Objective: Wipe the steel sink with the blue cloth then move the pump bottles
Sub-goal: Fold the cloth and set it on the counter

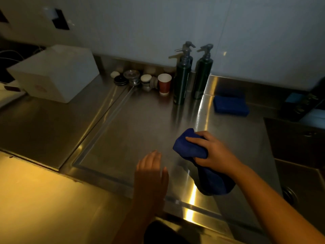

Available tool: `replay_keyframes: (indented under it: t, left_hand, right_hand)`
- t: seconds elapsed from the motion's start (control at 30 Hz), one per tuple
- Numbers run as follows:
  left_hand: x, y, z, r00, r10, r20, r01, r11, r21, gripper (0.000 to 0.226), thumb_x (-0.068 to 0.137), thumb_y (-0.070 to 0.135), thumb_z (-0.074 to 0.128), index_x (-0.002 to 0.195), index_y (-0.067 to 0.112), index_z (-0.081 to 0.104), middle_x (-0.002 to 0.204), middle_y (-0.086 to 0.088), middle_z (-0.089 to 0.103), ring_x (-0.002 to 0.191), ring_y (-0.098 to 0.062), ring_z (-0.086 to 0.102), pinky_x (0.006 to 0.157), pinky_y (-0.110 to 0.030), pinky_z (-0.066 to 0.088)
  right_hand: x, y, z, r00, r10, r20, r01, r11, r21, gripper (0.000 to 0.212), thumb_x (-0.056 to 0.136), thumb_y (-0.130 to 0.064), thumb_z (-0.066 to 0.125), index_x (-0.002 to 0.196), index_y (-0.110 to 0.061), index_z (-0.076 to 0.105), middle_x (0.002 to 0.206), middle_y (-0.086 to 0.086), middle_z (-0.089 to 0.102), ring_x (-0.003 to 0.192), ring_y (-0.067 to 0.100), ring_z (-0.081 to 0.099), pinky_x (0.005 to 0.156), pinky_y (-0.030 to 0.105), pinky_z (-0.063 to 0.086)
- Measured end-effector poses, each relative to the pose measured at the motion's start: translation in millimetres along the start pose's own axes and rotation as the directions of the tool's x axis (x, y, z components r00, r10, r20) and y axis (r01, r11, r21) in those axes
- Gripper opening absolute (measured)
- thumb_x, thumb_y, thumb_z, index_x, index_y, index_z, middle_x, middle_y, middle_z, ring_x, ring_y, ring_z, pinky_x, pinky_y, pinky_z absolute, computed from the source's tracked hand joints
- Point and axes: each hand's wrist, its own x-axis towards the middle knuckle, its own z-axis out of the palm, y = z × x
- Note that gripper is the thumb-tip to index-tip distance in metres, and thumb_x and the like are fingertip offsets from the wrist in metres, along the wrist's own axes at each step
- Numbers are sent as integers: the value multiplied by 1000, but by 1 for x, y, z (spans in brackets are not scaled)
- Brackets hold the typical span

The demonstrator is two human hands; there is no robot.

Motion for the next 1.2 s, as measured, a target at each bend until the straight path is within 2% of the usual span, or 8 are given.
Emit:
replay_keyframes:
  t: [0.1, 0.2, 0.4, 0.7, 0.8, 0.9, 1.07, 1.2]
  left_hand:
    - [24, -18, 12, 999, 39, 11, -39, 999, 1, 41, 83, 29, 42, 116, 5, 53, 112, -18, 63, 100, -30, 58, 83, -44, 46]
    - [50, -33, 17, 997, 56, 43, -56, 998, 0, 44, 83, 28, 42, 114, 2, 59, 113, -18, 63, 106, -26, 52, 89, -43, 39]
    - [110, -56, 34, 988, 73, 134, -78, 996, 33, 46, 84, 29, 39, 114, 1, 60, 115, -18, 62, 103, -31, 59, 90, -41, 35]
    - [150, -67, 65, 969, 179, 169, -177, 984, -22, 42, 85, 25, 40, 114, 0, 56, 114, -18, 61, 104, -30, 56, 88, -44, 43]
    - [155, -64, 73, 959, 197, 205, -190, 980, -52, 41, 84, 25, 40, 114, 1, 57, 114, -17, 61, 104, -29, 55, 88, -42, 44]
    - [156, -63, 78, 939, 227, 258, -218, 974, -63, 43, 83, 25, 40, 113, -1, 58, 115, -19, 61, 103, -31, 57, 88, -43, 42]
    - [160, -61, 82, 894, 299, 332, -293, 954, -69, 48, 81, 29, 41, 113, -1, 60, 115, -19, 61, 105, -33, 58, 89, -46, 42]
    - [166, -58, 90, 853, 364, 373, -348, 931, -112, 50, 81, 31, 42, 116, -1, 58, 118, -20, 60, 108, -34, 57, 89, -48, 41]
  right_hand:
    - [33, 12, 5, 999, -23, 36, 23, 1000, -18, 63, 76, -25, 68, 133, -34, 43, 139, 2, 40, 117, 21, 48, 95, 31, 42]
    - [67, 22, 8, 995, -54, 87, 60, 996, -67, 61, 77, -27, 67, 133, -33, 43, 138, 7, 41, 116, 27, 49, 93, 32, 41]
    - [137, 44, 9, 972, -106, 210, 159, 954, -253, 61, 81, -33, 61, 137, -34, 36, 144, 6, 34, 121, 28, 43, 96, 37, 40]
    - [171, 62, 25, 887, -109, 449, 212, 959, -186, 67, 81, -30, 63, 140, -31, 32, 149, 4, 28, 127, 26, 37, 99, 36, 36]
    - [168, 66, 29, 906, -105, 410, 178, 974, -143, 72, 80, -35, 64, 142, -32, 27, 151, 3, 27, 127, 26, 37, 103, 39, 36]
    - [158, 69, 30, 935, -78, 345, 141, 977, -162, 81, 78, -44, 64, 144, -32, 18, 153, 5, 23, 132, 24, 33, 110, 39, 27]
    - [115, 79, 19, 983, 118, 138, -94, 981, -168, 88, 75, -52, 64, 145, -34, 13, 155, 3, 17, 139, 21, 21, 113, 38, 19]
    - [86, 78, 17, 972, 218, 86, -205, 969, -141, 90, 75, -51, 64, 145, -33, 11, 155, 3, 17, 140, 21, 19, 114, 37, 19]
